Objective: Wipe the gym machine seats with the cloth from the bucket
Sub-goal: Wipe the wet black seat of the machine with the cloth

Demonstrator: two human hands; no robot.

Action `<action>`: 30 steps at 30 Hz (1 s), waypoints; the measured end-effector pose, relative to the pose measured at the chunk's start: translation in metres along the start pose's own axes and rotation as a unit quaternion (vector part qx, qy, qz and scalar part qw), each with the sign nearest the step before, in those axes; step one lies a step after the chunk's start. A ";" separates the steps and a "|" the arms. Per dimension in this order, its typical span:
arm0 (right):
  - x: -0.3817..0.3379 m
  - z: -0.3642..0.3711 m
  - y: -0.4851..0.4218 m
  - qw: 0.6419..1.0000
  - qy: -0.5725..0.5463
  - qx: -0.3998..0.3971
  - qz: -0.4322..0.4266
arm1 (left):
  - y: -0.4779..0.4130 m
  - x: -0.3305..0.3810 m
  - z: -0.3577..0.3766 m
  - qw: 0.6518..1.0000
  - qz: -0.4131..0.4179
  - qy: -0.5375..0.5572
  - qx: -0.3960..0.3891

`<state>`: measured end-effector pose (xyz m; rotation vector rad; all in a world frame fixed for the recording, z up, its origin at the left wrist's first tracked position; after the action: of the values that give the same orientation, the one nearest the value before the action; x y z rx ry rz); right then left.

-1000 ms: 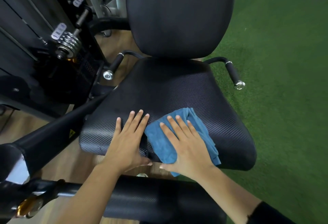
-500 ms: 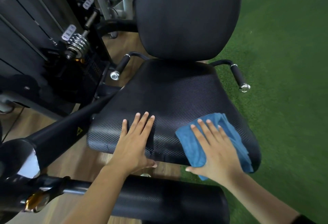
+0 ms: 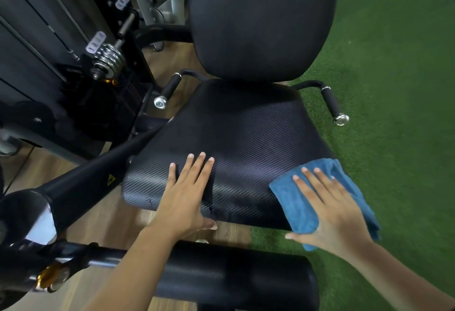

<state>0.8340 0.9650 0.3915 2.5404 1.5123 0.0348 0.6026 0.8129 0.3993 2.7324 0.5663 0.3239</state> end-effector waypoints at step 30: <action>-0.091 0.003 -0.040 0.996 0.020 0.062 -0.061 | 0.020 -0.008 0.017 0.999 -0.031 -0.021 0.014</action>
<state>0.7561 0.9039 0.3882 2.5493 1.7337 -0.0265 0.6074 0.7874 0.3896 2.7346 0.6471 0.2446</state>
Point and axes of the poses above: each hand's wrist, its own y-axis away from the middle knuckle, its own z-axis out of the palm, x = y × z, the point moved 6 cm from there along -y, towards the middle knuckle, and after that the axes turned 7 degrees about -x, right-handed, at the moved point
